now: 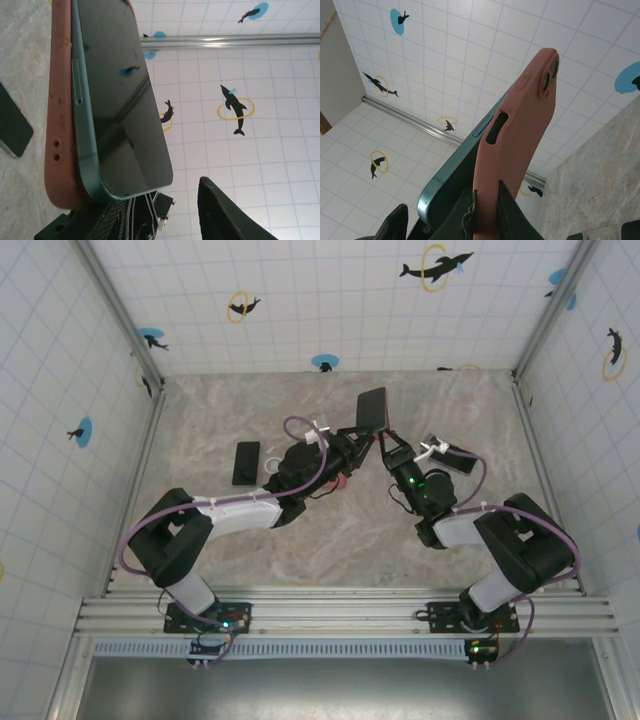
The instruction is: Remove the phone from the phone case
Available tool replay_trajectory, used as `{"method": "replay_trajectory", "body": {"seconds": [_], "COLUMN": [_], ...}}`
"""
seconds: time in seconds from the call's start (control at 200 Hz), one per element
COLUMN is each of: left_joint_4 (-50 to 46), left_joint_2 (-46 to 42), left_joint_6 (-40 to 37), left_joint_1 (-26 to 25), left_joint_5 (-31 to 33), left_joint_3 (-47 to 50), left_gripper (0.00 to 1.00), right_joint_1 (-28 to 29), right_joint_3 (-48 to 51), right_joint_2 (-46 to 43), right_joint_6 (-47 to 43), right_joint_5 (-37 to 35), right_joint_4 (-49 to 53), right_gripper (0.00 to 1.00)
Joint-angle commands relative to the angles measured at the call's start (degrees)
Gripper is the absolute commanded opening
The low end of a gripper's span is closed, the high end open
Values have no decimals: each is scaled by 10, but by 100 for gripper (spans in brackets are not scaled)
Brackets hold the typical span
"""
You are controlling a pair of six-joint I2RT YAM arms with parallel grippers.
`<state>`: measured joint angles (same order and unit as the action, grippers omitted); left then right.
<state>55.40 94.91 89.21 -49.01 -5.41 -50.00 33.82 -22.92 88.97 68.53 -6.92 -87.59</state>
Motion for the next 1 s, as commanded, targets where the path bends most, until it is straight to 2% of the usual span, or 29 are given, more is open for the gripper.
{"method": "replay_trajectory", "body": {"seconds": [0.0, 0.2, 0.405, 0.656, 0.791, 0.991], "left_joint_4": [43, 60, 62, 71, 63, 51], "left_joint_2": [3, 10, 14, 4, -6, -21], "left_joint_6": [-2, 6, 4, 6, 0, -3], "left_joint_1": [15, 22, 23, 24, 23, 11], "left_joint_5": [26, 24, 16, 6, -16, -38], "left_joint_3": [-24, -27, -42, -37, -47, -37], "left_gripper": [41, 35, 24, 3, 0, 0], "right_joint_1": [7, 8, 9, 8, 5, -17], "right_joint_3": [-6, -7, -9, -2, -4, -14], "right_joint_2": [-4, -5, -6, -4, -20, -70], "right_joint_6": [-9, -17, -24, -27, -53, -120], "right_joint_5": [9, 12, 15, -5, -25, -92], "right_joint_4": [-173, -177, -176, -160, -90, 82], "right_gripper": [0, 0, 0, 0, 0, 0]}}
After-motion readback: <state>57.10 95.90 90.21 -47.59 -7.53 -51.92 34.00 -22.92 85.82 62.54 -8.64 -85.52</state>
